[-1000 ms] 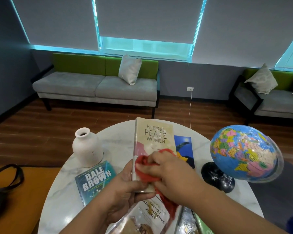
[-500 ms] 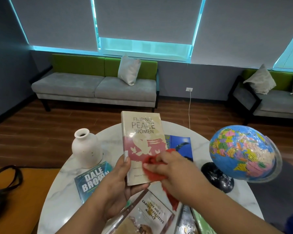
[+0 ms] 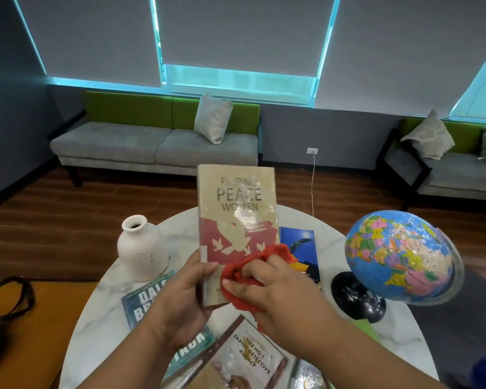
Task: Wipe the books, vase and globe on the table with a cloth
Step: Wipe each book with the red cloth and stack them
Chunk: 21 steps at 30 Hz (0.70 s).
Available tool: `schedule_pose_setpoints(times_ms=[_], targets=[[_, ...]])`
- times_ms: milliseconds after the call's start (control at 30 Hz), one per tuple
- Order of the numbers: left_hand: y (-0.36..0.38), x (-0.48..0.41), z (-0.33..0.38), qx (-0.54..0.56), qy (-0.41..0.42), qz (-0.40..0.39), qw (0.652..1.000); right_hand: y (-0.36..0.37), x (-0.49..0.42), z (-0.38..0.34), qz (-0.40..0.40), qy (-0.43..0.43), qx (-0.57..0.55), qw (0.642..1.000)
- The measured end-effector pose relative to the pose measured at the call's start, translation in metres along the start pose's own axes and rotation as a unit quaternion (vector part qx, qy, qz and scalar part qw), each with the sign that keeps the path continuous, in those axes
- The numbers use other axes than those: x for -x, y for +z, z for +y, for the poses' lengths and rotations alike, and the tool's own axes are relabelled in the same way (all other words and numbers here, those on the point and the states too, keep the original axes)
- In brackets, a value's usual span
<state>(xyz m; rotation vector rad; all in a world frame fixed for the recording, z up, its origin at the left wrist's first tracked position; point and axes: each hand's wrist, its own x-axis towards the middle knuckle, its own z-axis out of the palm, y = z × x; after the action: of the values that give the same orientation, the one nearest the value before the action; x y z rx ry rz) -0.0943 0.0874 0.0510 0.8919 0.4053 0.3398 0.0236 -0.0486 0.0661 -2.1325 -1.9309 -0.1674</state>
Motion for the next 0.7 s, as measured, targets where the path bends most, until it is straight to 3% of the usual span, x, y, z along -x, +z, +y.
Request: schedule_pose_setpoints(times_ms=[133, 200, 267, 400, 533, 700], targets=[[0.003, -0.003, 0.007, -0.047, 0.027, -0.027, 0.998, -0.007, -0.002, 0.006, 0.037, -0.006, 0.003, 0.999], [0.003, -0.003, 0.004, -0.038, 0.028, -0.03, 0.998, -0.015, -0.01, 0.022, 0.11, 0.082, -0.027, 0.99], [0.005, -0.001, 0.0, -0.027, 0.017, -0.026, 0.999, -0.02, -0.014, 0.029, 0.134, 0.16, -0.069, 0.976], [0.005, 0.002, -0.009, -0.011, 0.005, -0.006, 1.0, -0.019, -0.01, 0.016, 0.051, 0.097, -0.04, 0.993], [0.005, 0.004, -0.011, 0.0, -0.011, -0.001, 1.0, -0.02, -0.016, 0.031, 0.1, 0.191, -0.049, 0.975], [0.002, 0.009, -0.012, 0.006, -0.022, 0.006, 1.0, -0.019, -0.014, 0.027, 0.048, 0.147, -0.041, 0.987]])
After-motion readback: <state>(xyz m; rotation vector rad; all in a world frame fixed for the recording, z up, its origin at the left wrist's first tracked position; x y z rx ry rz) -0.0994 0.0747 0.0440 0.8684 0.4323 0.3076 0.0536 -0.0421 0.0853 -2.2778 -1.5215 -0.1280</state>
